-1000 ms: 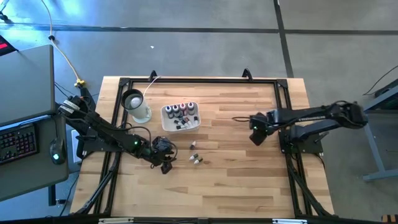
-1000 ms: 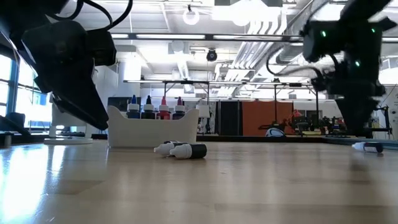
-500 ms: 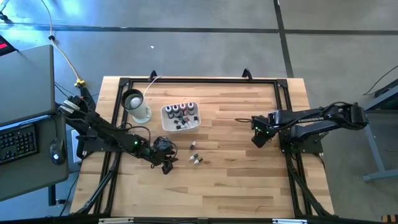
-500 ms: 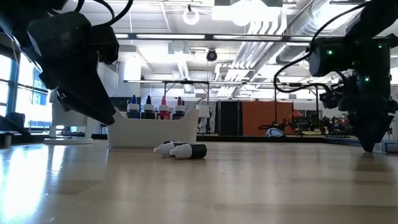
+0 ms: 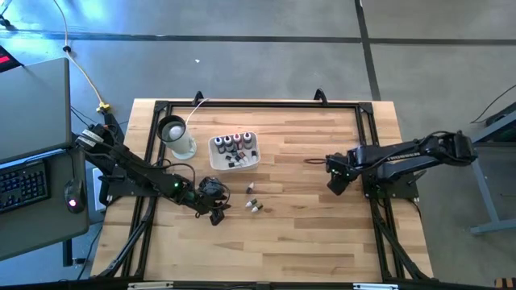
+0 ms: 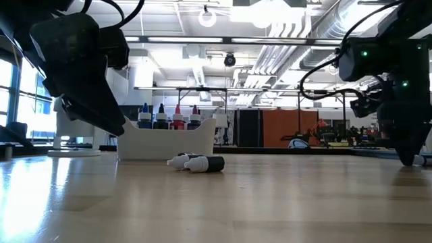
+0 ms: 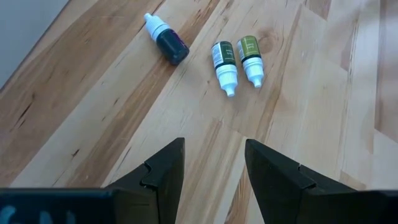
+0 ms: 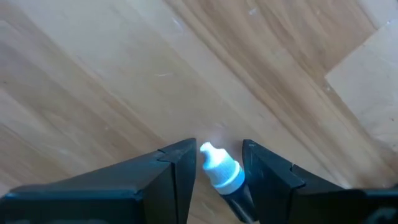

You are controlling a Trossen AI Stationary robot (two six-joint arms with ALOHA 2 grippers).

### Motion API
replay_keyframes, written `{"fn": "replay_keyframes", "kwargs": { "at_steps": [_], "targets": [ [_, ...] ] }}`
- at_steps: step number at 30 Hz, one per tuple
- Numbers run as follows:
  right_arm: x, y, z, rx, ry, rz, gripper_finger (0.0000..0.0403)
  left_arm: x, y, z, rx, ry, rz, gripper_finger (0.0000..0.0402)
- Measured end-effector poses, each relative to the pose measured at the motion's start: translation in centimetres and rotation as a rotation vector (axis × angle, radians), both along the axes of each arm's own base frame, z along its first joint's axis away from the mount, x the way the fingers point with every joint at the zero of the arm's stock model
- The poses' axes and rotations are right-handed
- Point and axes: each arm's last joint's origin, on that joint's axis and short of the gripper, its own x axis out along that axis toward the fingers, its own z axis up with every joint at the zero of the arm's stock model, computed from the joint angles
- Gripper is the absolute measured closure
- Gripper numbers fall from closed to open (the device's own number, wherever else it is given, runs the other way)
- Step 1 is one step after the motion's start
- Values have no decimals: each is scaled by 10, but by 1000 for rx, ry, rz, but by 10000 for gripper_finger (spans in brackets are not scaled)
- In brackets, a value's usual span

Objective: Pick & Place food coloring
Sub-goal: Put the small red food coloring bottle into the white bin

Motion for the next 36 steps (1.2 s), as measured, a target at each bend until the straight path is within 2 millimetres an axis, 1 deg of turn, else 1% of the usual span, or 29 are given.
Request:
{"fn": "replay_keyframes", "kwargs": {
  "at_steps": [13,16,22,26,31,36],
  "targets": [
    [1,12,0,-35,5,78,283,0,0,0,-5,0,5,234],
    [-1,15,0,-56,17,80,301,0,0,0,-5,0,5,234],
    [0,17,0,-55,5,79,352,0,0,0,-5,-1,5,234],
    [9,18,1,-47,-86,75,376,0,0,0,-6,-1,5,234],
    [31,18,5,-54,-310,94,400,0,0,0,-6,0,5,234],
    [45,19,10,-91,-442,229,390,0,0,0,-6,-1,5,234]
  ]
}}
